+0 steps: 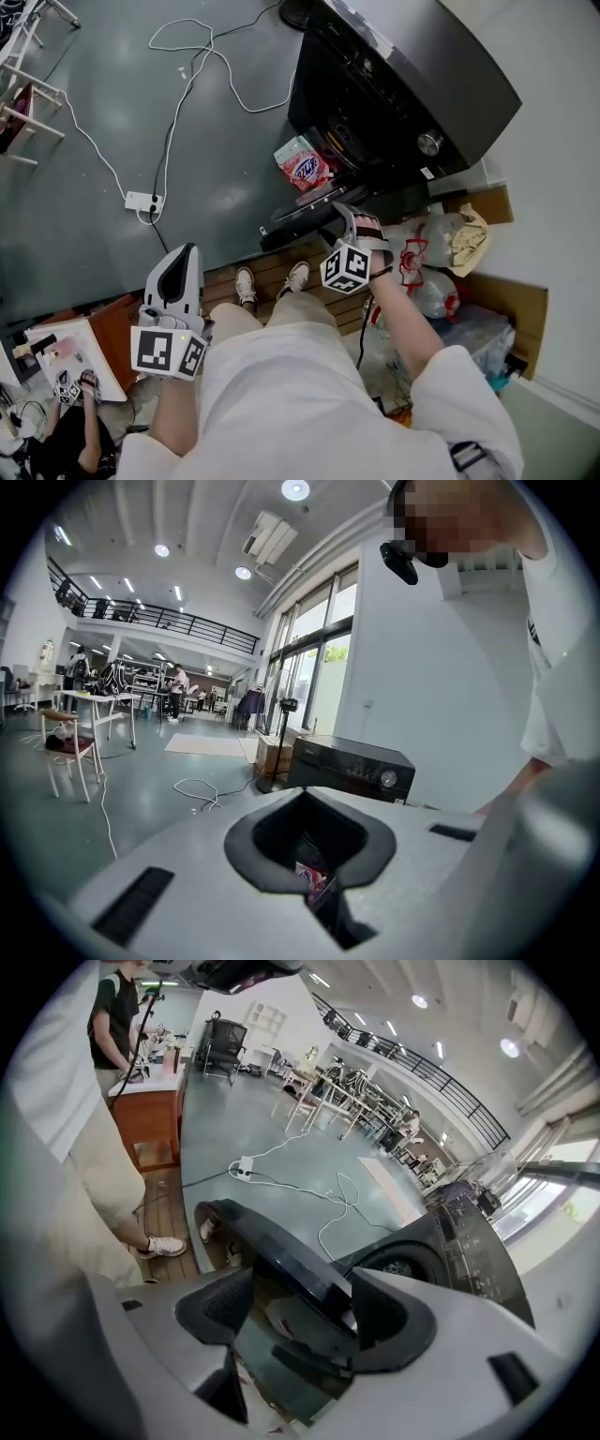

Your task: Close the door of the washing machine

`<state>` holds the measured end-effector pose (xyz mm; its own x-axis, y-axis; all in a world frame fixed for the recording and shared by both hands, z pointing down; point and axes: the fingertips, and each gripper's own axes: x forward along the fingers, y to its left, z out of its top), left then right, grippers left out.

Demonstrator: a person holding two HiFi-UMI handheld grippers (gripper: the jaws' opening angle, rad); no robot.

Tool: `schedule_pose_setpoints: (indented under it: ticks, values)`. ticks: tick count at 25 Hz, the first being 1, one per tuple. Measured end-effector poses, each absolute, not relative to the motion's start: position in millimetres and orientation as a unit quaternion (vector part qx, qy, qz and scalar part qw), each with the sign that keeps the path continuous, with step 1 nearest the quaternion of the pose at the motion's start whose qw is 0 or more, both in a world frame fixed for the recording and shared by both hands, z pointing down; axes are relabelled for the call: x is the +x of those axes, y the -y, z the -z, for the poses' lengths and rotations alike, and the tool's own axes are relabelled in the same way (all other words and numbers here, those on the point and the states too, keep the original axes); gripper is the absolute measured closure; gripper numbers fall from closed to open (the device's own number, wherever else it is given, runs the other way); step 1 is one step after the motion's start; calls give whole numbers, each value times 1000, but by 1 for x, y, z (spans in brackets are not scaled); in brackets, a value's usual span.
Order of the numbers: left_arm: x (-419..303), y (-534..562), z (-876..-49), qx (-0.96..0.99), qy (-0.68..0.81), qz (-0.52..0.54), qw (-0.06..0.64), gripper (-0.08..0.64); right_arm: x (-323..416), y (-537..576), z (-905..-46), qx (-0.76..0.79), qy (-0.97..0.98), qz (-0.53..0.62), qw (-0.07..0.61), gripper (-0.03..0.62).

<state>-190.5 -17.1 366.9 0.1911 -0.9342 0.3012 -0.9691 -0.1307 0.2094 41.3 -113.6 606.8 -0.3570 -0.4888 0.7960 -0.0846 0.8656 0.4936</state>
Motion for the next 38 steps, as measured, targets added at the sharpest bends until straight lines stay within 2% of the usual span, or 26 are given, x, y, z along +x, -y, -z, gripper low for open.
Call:
schedule_pose_setpoints:
  ticks: [8,23,38]
  values:
    - [-196,19,-365,736,651,-51,178,554,22,143,-605,199,813,193,512,307]
    - [-181,54,-385,730,665,-46,151,554,-5,192,-600,243,837,206,445,328]
    - [-178,72,-410,720,674,-31,163,554,-18,247,-602,257,830,217,444,353]
